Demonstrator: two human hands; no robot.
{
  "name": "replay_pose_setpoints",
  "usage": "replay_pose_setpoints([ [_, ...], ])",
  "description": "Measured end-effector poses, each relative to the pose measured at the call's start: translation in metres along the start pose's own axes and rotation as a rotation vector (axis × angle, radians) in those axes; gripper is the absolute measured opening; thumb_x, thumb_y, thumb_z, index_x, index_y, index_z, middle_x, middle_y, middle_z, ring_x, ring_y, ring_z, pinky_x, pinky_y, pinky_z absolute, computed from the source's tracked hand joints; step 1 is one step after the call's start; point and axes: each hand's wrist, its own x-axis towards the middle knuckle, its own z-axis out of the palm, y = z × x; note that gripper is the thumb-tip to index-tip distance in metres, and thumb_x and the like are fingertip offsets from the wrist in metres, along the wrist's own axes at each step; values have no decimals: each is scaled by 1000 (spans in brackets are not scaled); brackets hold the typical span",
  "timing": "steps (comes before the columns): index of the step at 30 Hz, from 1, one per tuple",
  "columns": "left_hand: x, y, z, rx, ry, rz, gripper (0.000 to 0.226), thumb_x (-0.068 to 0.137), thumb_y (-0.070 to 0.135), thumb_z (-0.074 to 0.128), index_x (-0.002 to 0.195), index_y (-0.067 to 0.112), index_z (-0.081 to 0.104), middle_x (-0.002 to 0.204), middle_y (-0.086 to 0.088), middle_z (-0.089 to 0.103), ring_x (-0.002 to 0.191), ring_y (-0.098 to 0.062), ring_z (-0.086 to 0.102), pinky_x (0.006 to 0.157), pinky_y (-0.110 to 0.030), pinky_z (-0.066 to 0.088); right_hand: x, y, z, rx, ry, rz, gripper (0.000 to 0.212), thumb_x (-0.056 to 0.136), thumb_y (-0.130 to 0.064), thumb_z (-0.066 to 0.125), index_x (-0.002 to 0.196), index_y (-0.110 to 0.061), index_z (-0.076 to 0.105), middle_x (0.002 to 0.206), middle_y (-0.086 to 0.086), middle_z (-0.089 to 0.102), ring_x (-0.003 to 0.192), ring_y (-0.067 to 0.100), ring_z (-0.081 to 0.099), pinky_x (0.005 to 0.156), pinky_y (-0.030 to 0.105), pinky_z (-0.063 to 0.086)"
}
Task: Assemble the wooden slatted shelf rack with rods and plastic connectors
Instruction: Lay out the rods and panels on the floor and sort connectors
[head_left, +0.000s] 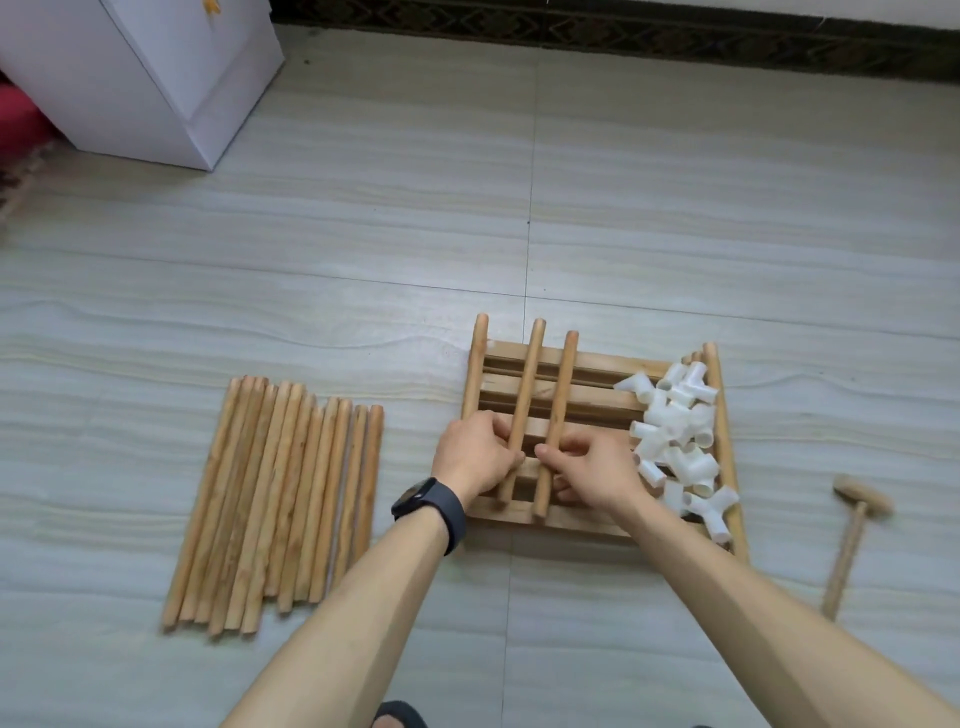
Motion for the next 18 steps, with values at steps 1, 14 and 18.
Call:
replay_pose_setpoints([
  [1, 0, 0, -1, -20, -32, 17, 20, 81, 34, 81, 82, 33, 61, 85, 13, 69, 94, -12, 68, 86, -29, 55, 1, 0, 1, 42, -23, 7, 15, 91, -33, 76, 86, -20, 76, 72, 2, 75, 62, 12, 70, 63, 33, 64],
  [14, -46, -110, -102, -620, 138, -228, 44, 92, -4, 66, 135, 0, 57, 105, -10, 65, 87, -19, 67, 76, -37, 58, -39, -77, 91, -26, -232, -219, 18, 100, -36, 58, 89, -27, 68, 75, -5, 74, 60, 5, 71, 66, 29, 58],
  [18, -68, -184, -127, -208, 251, -357, 41, 90, 8, 71, 131, 9, 63, 108, -2, 67, 91, -14, 67, 83, -32, 57, -67, -76, 160, -251, -439, -255, 23, 102, -37, 53, 94, -19, 64, 87, 0, 74, 83, 21, 73, 78, 35, 56],
])
